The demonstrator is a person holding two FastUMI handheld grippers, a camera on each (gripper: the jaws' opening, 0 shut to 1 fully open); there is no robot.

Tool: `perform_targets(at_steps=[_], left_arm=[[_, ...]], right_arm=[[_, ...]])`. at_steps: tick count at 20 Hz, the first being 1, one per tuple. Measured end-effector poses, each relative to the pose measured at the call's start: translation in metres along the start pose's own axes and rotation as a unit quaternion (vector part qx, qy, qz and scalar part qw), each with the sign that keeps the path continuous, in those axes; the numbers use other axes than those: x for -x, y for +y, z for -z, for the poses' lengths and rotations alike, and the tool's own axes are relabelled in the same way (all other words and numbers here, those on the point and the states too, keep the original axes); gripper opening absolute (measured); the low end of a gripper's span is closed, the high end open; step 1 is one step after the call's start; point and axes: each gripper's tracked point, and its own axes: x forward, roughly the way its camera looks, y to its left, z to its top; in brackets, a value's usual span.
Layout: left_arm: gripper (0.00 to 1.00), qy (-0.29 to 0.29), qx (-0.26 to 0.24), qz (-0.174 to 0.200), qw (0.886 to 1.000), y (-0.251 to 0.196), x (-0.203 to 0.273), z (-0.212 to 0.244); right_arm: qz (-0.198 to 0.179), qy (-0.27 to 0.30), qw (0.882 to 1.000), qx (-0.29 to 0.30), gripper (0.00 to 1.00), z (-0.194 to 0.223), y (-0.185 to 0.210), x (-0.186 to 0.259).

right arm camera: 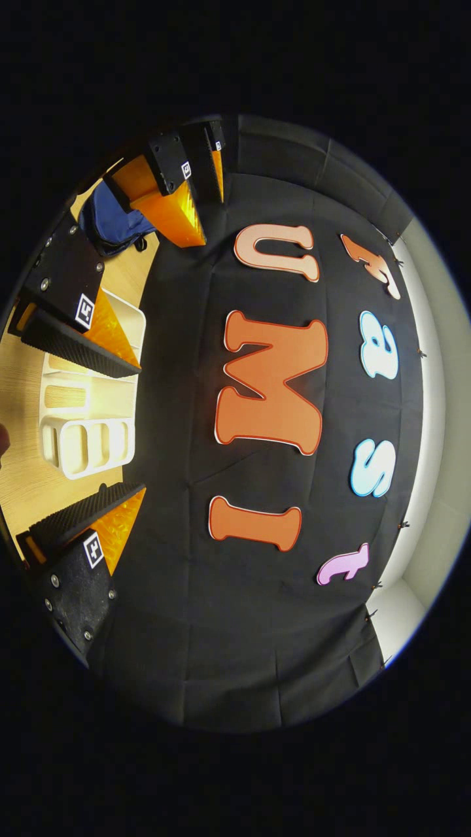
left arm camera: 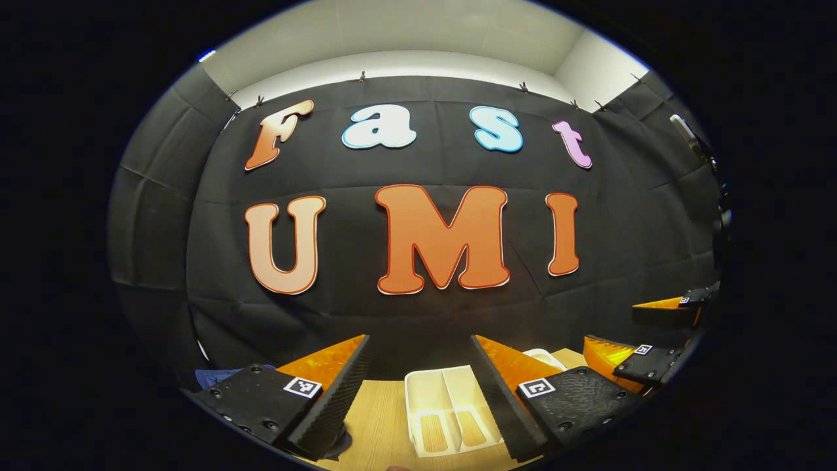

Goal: Open the schoolbag, grab two books from the bookshelf and put them into the schoolbag.

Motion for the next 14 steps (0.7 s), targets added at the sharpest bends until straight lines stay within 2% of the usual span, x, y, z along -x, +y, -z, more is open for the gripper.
perform_targets(at_steps=[14], left_arm=[[0.94, 0.000, 0.001, 0.004, 1.000, -0.0009, 0.0014, -0.0008]], right_arm=[[-0.002, 0.000, 1.000, 0.002, 0.96, 0.0012, 0.0012, -0.0006]])
